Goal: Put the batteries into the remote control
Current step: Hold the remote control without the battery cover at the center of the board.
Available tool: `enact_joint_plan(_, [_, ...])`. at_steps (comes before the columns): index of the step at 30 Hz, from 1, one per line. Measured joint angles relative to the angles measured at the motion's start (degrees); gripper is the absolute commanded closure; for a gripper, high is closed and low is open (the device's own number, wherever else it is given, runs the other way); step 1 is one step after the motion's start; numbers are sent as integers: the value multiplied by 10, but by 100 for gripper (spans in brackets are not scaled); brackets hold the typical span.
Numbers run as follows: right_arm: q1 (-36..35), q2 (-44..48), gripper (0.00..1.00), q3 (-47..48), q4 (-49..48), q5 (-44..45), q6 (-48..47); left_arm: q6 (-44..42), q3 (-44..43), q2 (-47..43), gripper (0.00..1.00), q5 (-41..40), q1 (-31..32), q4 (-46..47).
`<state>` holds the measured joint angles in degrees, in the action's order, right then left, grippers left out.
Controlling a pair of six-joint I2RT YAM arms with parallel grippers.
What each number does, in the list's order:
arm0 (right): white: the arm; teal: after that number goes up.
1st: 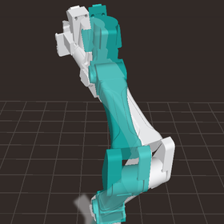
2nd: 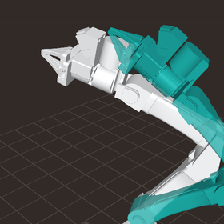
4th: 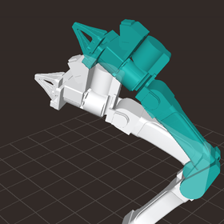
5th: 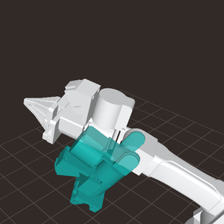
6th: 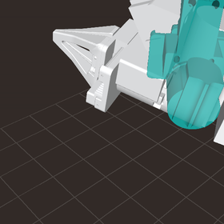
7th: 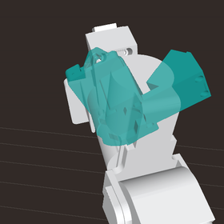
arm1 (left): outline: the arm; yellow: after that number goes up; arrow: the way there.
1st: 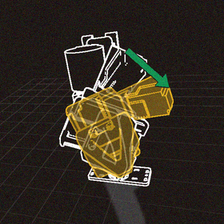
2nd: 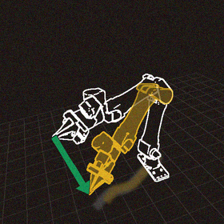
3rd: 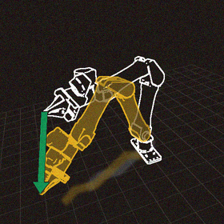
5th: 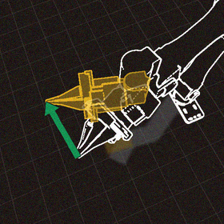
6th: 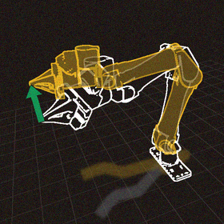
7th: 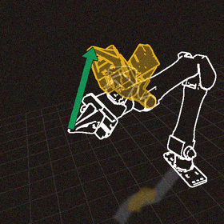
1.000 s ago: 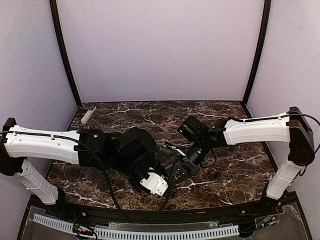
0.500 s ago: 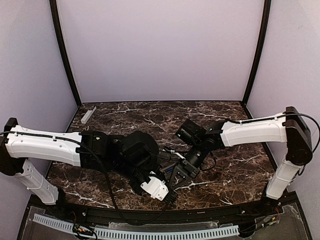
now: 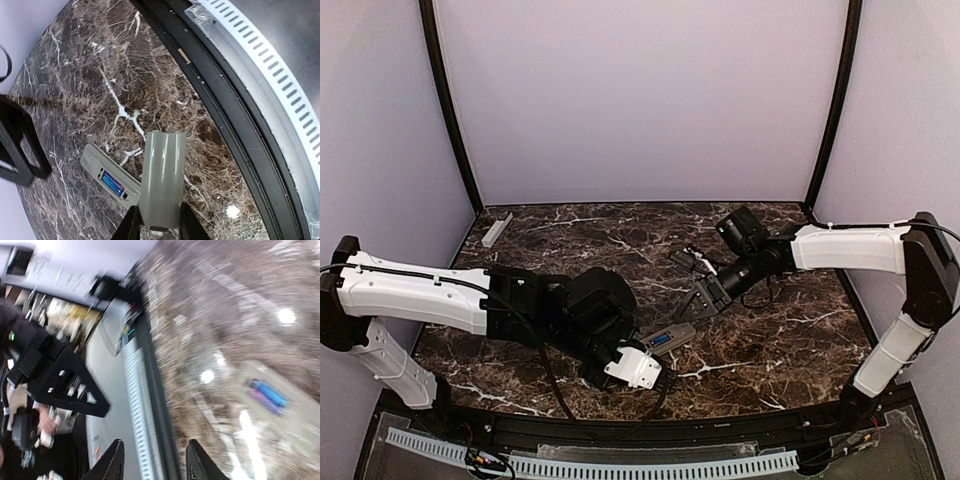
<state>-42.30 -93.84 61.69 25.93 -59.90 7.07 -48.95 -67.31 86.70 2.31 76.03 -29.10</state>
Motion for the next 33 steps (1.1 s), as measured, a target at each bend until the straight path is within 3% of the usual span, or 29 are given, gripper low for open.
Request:
enact_joint_plan(6, [117, 57, 56, -57, -60, 111, 57, 134, 26, 6, 100, -23, -46, 71])
enact_joint_plan(14, [129, 26, 57, -107, -125, 174, 85, 343, 26, 109, 100, -127, -53, 129])
enact_joint_plan(20, [140, -19, 59, -118, -171, 175, 103, 474, 39, 119, 100, -190, -53, 169])
enact_joint_plan(33, [132, -100, 64, -116, -226, 140, 117, 558, 9, 174, 100, -228, -54, 148])
